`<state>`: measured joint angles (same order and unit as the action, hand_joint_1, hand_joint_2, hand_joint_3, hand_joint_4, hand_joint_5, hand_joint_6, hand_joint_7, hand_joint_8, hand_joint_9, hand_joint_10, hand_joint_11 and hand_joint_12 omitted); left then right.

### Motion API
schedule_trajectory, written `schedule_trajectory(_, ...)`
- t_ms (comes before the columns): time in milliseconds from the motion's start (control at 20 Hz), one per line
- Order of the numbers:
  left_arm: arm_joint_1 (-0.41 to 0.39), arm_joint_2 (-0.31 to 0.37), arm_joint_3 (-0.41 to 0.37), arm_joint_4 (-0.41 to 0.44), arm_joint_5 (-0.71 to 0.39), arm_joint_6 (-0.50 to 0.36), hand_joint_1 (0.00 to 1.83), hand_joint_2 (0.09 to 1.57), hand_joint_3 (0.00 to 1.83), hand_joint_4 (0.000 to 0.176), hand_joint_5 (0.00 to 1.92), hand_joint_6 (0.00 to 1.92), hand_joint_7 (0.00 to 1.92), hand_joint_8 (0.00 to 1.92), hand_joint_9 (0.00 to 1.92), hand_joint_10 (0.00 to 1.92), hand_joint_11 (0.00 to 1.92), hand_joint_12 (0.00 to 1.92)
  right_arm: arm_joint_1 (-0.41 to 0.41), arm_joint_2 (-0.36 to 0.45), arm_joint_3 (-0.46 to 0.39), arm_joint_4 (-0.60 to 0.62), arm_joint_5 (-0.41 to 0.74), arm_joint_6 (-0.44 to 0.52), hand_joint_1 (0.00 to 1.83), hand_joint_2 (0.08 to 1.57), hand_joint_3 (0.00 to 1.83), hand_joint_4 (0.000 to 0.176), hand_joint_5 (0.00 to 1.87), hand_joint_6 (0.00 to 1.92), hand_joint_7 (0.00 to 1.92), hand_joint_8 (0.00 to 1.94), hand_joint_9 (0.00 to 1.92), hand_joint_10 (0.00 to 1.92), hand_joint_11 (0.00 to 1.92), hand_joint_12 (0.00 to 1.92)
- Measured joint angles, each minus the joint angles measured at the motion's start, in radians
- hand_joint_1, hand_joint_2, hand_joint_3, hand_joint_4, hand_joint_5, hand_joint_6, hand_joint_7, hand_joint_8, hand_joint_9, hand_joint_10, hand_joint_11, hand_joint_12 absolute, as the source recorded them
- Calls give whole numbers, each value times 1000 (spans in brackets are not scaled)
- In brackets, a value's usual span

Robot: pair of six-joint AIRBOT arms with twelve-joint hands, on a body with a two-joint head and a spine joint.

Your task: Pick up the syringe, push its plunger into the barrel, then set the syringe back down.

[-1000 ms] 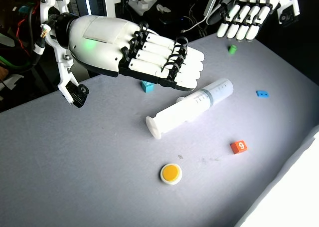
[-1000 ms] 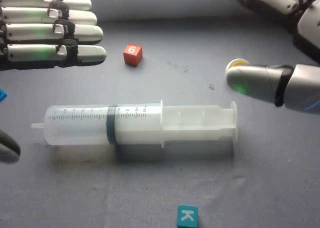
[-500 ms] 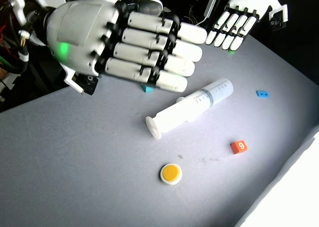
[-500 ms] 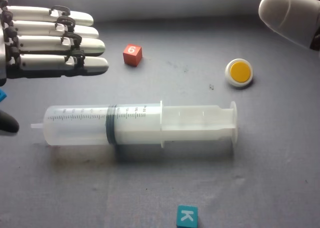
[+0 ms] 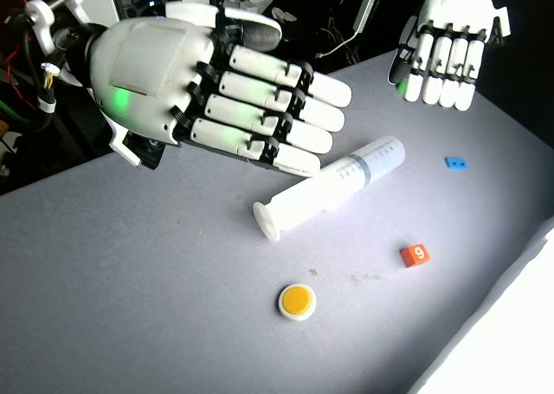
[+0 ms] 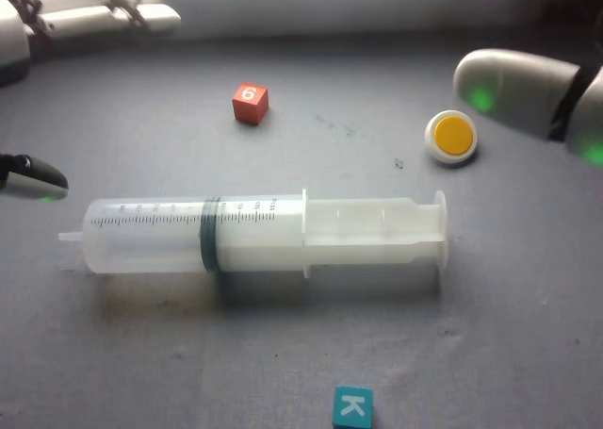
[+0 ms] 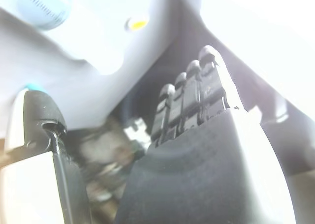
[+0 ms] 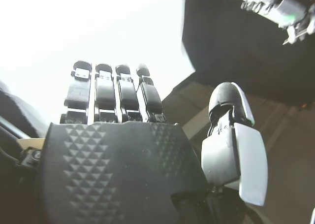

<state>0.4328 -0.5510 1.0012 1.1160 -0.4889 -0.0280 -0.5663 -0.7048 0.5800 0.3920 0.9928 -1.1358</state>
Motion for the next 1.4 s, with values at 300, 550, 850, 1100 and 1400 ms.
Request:
schedule_trajectory(300, 27, 32, -100, -183, 303, -4, 893, 984, 0, 0, 0, 0, 0, 0, 0, 0, 0, 274, 7, -9, -5, -12, -69, -168, 0, 1204, 6, 0, 76, 14, 48, 13, 20, 8, 0, 0)
schedule_trajectory(550, 27, 32, -184, -341, 526, -6, 827, 1009, 9, 0, 0, 0, 0, 0, 0, 0, 0, 189, 7, -9, -19, -3, -50, -228, 0, 1193, 0, 0, 62, 7, 16, 2, 0, 0, 0, 0)
schedule_trajectory(850, 4, -7, -227, -453, 713, -34, 824, 1026, 7, 0, 0, 0, 0, 0, 0, 0, 0, 29, 6, -10, -24, -3, -29, -227, 0, 1150, 0, 0, 0, 0, 0, 0, 0, 0, 0, 0)
schedule_trajectory(1100, -43, -78, -227, -474, 765, -34, 811, 1021, 0, 0, 0, 0, 0, 0, 0, 0, 0, 240, -6, -10, -29, -4, -27, -219, 0, 1135, 0, 0, 0, 0, 0, 0, 0, 0, 0, 0)
schedule_trajectory(1400, -55, -154, -238, -496, 837, -34, 789, 1010, 0, 0, 0, 0, 0, 0, 0, 0, 0, 188, -9, -10, -31, -4, -35, -215, 0, 1122, 0, 0, 0, 0, 0, 0, 0, 0, 0, 0)
